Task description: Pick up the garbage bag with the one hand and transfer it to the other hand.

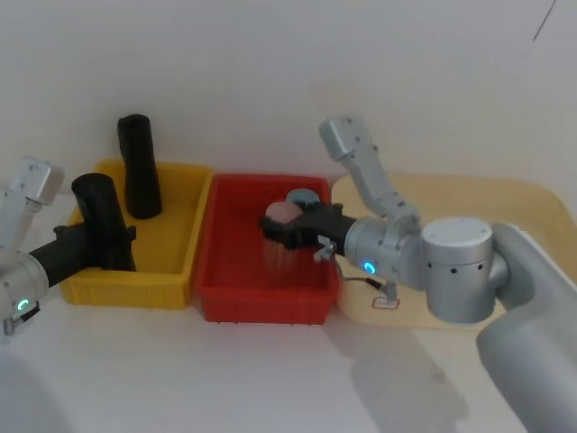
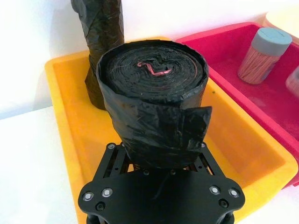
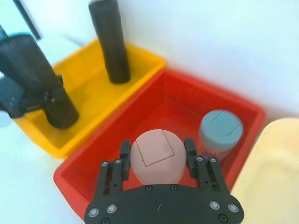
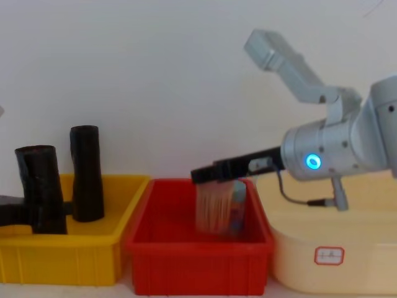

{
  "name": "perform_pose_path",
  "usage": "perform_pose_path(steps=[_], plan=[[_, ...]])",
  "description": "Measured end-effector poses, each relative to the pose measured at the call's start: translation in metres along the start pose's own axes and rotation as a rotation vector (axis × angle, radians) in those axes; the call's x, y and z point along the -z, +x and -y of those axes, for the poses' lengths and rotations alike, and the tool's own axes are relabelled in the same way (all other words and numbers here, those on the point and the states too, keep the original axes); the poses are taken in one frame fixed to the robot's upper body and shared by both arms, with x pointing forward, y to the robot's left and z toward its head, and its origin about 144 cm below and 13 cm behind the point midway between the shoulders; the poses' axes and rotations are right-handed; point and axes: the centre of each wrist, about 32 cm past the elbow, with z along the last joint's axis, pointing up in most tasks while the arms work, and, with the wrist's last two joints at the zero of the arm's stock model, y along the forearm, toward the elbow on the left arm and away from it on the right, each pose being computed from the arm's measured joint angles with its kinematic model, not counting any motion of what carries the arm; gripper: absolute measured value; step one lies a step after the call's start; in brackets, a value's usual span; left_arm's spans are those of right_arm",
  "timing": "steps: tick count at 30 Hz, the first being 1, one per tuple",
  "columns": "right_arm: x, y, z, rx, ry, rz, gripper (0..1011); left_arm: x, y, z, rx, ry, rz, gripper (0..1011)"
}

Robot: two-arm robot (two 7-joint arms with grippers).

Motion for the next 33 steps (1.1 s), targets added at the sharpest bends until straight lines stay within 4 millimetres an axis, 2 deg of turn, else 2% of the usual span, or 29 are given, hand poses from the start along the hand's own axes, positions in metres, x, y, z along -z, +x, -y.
perform_pose_path(steps=[11, 13, 20, 26, 33], plan=[[-0.024, 0.002, 0.036, 0.074, 0.126, 0.038, 664, 0.0, 0.0, 0.0, 0.0, 0.0, 0.0, 433], [-0.03, 0.003, 0.047, 0.107, 0.159, 0.053, 664, 0.0, 0.0, 0.0, 0.0, 0.0, 0.0, 433], [-0.039, 0.008, 0.071, 0.201, 0.203, 0.079, 664, 0.0, 0.0, 0.0, 0.0, 0.0, 0.0, 433], [-0.038, 0.015, 0.086, 0.275, 0.21, 0.078, 664, 0.0, 0.0, 0.0, 0.0, 0.0, 0.0, 433], [-0.026, 0.026, 0.097, 0.342, 0.18, 0.039, 664, 0.0, 0.0, 0.0, 0.0, 0.0, 0.0, 433]])
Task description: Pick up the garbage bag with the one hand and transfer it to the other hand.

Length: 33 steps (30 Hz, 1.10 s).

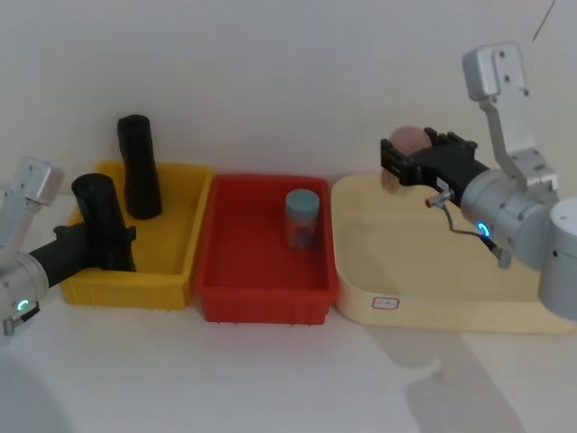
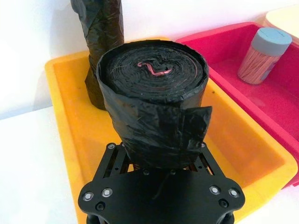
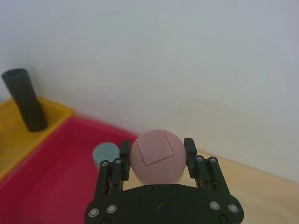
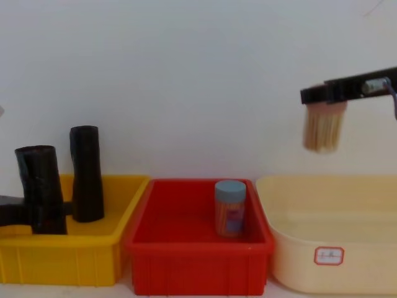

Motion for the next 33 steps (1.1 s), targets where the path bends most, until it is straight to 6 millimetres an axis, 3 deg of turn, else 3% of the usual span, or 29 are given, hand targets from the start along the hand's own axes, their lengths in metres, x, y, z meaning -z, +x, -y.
perform_pose_path(steps=[17, 27, 33], plan=[[0.047, 0.01, -0.009, -0.003, -0.109, -0.129, 665, 0.0, 0.0, 0.0, 0.0, 0.0, 0.0, 433], [0.061, 0.011, -0.012, -0.014, -0.133, -0.166, 954, 0.0, 0.0, 0.0, 0.0, 0.0, 0.0, 433], [0.064, 0.011, -0.013, -0.016, -0.139, -0.175, 1001, -0.002, 0.0, 0.0, 0.001, -0.005, 0.001, 433]])
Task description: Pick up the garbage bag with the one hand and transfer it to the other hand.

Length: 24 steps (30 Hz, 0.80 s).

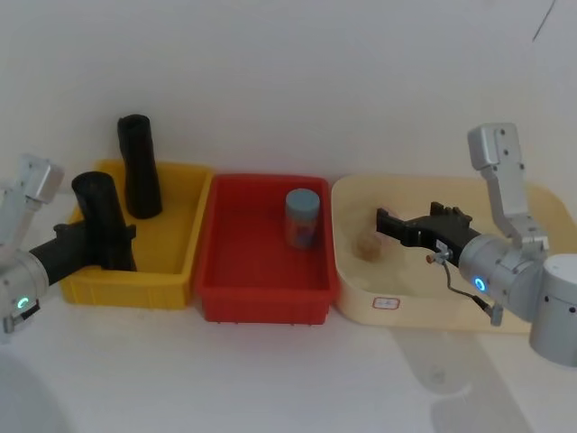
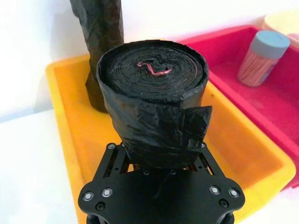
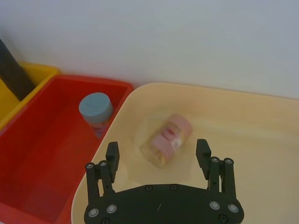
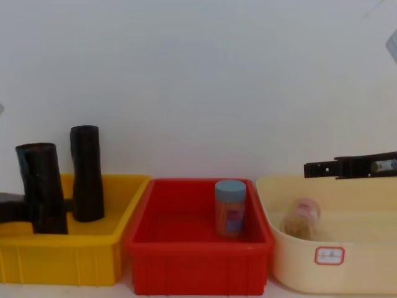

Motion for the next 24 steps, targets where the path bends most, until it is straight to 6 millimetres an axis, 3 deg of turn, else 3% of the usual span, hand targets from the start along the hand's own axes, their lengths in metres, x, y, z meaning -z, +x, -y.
perform_pose_path(steps=[8, 24], plan=[[0.003, 0.001, -0.001, -0.003, -0.005, -0.009, 1001, -0.02, -0.001, 0.002, 0.02, -0.051, 0.019, 433], [0.004, 0.001, 0.0, -0.007, 0.001, -0.011, 1001, -0.1, -0.01, 0.023, 0.178, -0.21, 0.109, 433]])
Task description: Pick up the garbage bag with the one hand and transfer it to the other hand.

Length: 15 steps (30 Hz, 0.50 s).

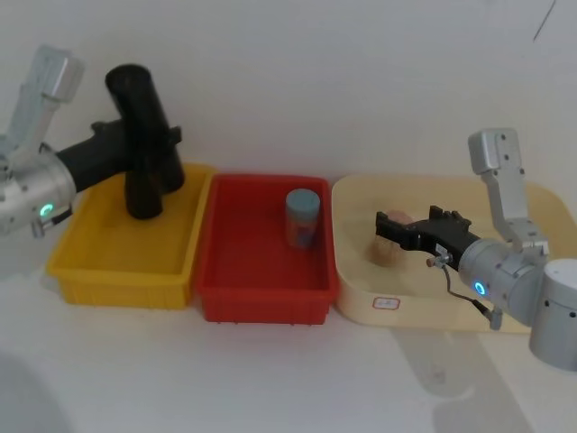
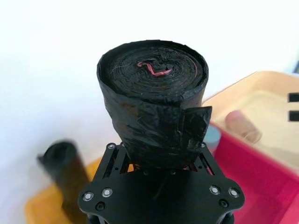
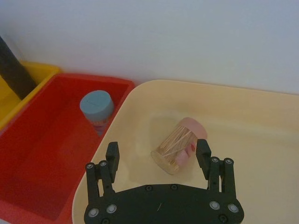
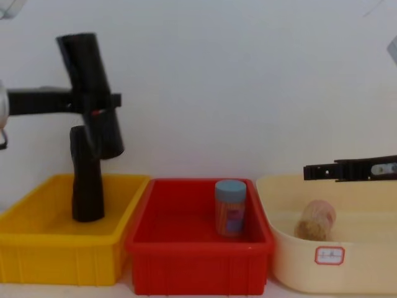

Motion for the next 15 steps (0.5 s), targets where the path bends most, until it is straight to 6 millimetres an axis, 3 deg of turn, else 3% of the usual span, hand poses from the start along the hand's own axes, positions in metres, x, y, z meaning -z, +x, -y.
perform_pose_path(steps=[15], plan=[[-0.01, -0.015, 0.021, -0.108, 0.112, 0.073, 1001, -0.04, -0.003, 0.057, 0.218, -0.027, 0.019, 433]])
